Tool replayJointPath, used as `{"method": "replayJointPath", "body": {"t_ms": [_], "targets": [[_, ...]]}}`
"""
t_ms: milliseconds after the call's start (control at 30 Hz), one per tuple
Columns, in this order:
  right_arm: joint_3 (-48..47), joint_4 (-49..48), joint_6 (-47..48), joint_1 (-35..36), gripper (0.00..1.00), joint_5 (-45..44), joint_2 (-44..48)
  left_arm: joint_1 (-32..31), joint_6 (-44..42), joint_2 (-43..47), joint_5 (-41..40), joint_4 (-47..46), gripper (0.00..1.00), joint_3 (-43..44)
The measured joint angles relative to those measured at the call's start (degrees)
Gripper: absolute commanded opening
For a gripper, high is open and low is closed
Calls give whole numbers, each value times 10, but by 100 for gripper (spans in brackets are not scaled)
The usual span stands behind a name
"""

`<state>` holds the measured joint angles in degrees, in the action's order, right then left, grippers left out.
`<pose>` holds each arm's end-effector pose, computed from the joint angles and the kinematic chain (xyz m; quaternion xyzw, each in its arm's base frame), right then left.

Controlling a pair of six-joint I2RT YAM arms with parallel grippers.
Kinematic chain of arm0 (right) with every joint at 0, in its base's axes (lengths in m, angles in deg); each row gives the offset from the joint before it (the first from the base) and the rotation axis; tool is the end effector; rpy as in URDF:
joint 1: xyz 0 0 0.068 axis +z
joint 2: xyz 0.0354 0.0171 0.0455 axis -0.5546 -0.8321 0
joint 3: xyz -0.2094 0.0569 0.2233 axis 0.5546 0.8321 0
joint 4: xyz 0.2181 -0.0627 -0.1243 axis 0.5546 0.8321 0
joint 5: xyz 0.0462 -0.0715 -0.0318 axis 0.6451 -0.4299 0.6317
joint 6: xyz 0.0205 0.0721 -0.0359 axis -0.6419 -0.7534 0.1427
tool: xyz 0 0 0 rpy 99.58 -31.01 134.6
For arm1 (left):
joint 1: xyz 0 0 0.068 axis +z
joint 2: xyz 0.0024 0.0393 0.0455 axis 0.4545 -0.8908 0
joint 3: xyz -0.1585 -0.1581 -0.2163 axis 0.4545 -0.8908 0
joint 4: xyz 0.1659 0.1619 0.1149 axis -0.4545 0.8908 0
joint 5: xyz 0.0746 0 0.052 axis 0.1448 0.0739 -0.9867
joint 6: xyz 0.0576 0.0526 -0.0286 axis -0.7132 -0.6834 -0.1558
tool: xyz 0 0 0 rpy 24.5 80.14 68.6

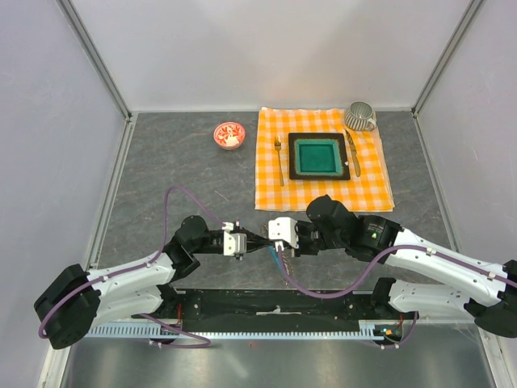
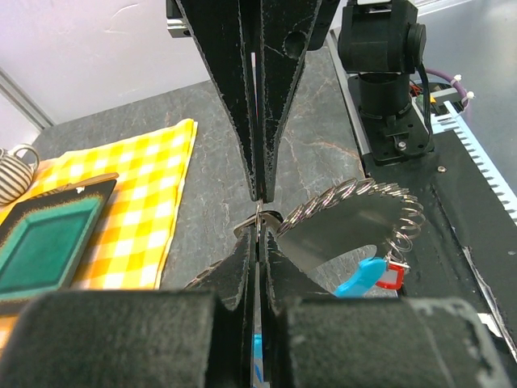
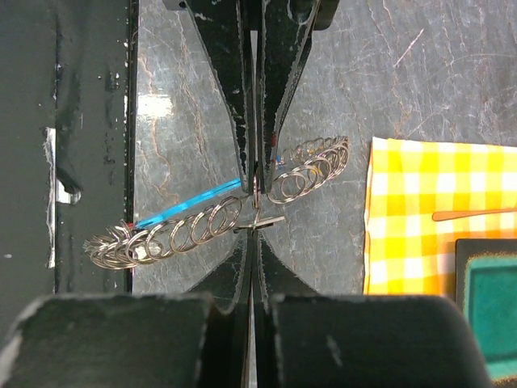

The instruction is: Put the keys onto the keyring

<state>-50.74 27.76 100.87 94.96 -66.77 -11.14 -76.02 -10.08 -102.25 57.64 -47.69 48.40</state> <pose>0.0916 0.2002 0.3233 -0.6736 0.5943 0.2114 0.3851 0.0990 -0.1865 0.2639 0.5639 0.4013 -0.4199 0.5871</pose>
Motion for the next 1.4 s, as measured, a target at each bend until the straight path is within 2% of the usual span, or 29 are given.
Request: {"method": "replayJointPath", "body": {"t_ms": [1400], "targets": [[0,-4,0,0,0,6,0,0,0,5,-17,-14,2,-12]]}}
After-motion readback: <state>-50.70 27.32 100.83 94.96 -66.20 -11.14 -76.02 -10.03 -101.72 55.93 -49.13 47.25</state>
